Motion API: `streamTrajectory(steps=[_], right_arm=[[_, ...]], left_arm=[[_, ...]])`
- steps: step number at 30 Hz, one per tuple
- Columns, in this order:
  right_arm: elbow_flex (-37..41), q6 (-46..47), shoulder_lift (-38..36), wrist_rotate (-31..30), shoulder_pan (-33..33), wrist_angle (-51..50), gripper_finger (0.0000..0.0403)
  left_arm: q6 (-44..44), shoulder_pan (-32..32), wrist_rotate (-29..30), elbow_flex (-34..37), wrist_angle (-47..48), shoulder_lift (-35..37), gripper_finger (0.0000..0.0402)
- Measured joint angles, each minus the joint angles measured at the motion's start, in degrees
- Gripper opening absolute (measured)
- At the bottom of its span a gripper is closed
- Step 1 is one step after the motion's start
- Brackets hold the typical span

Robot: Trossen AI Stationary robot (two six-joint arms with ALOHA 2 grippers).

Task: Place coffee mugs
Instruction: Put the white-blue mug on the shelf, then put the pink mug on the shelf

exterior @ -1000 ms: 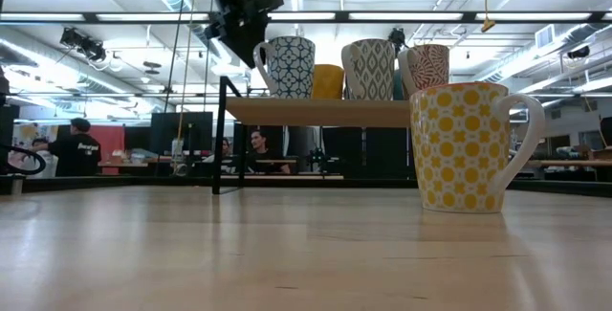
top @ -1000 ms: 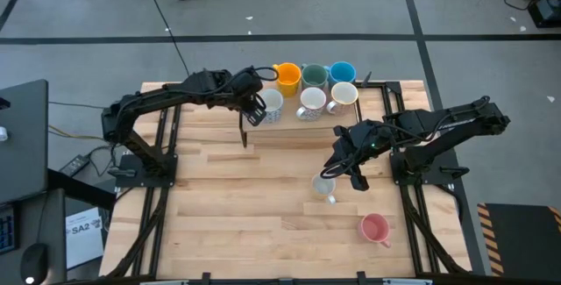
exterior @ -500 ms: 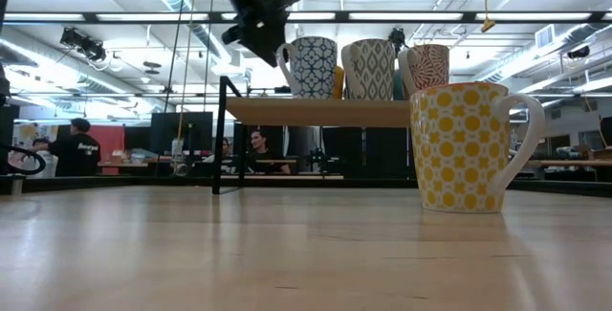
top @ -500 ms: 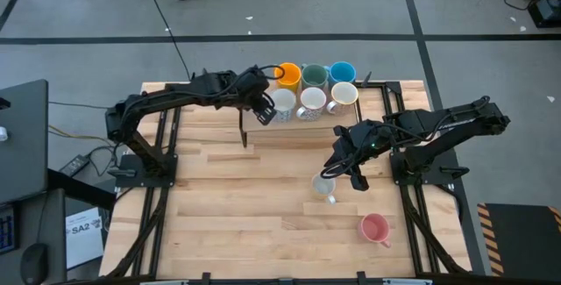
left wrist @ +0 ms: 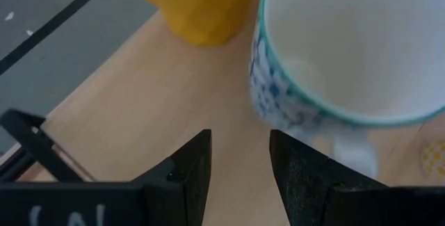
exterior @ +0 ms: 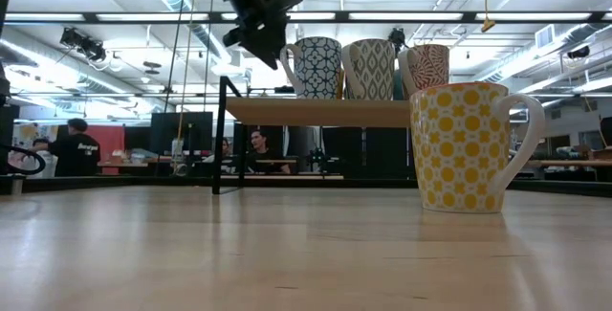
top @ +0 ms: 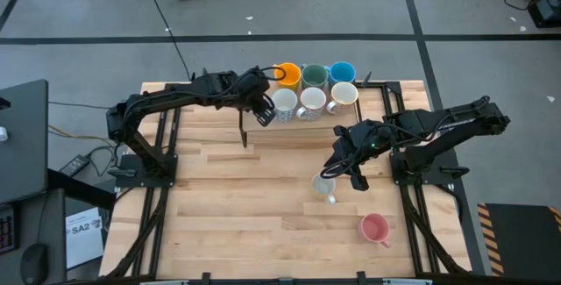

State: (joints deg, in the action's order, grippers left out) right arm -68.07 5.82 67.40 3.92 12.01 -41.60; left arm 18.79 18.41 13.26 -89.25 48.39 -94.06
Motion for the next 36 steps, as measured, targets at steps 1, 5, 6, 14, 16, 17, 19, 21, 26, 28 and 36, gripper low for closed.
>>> streamTrajectory(steps=[1,5,6,14,16,17,19,21,26,28,36], right_arm=[[0.0,0.0,0.0,0.0,0.0,0.0,0.0101],[0.0,0.0,0.0,0.0,0.0,0.0,0.0101],[0.0,0.0,0.0,0.0,0.0,0.0,0.0101],[0.0,0.0,0.0,0.0,0.0,0.0,0.0101],[0.0,0.0,0.0,0.0,0.0,0.0,0.0101],[0.0,0.0,0.0,0.0,0.0,0.0,0.0101],[0.0,0.0,0.0,0.0,0.0,0.0,0.0101],[0.0,0.0,0.0,0.0,0.0,0.0,0.0101],[0.0,0.0,0.0,0.0,0.0,0.0,0.0101],[0.0,0.0,0.0,0.0,0.0,0.0,0.0101],[0.0,2.2,0.0,1.7,0.0,0.0,0.0101]], left_arm=[[0.0,0.0,0.0,0.0,0.7,0.0,0.0153],[0.1,0.0,0.0,0.0,2.9,0.0,0.0153],[0.1,0.0,0.0,0.0,2.9,0.0,0.0153],[0.1,-0.7,0.0,0.0,-0.9,0.0,0.0153],[0.1,-0.7,0.0,0.0,-2.2,0.0,0.0153],[0.1,-0.7,-0.1,0.0,-2.5,0.0,0.0153],[0.1,-0.6,0.0,0.0,-3.3,0.0,0.0153],[0.1,-0.6,0.0,0.0,-3.9,0.0,0.0153],[0.1,-0.6,0.0,0.0,-4.8,0.0,0.0153],[0.1,-0.6,0.0,0.0,-4.7,0.0,0.0153],[-4.4,-0.6,0.0,0.0,2.3,0.1,0.0153]])
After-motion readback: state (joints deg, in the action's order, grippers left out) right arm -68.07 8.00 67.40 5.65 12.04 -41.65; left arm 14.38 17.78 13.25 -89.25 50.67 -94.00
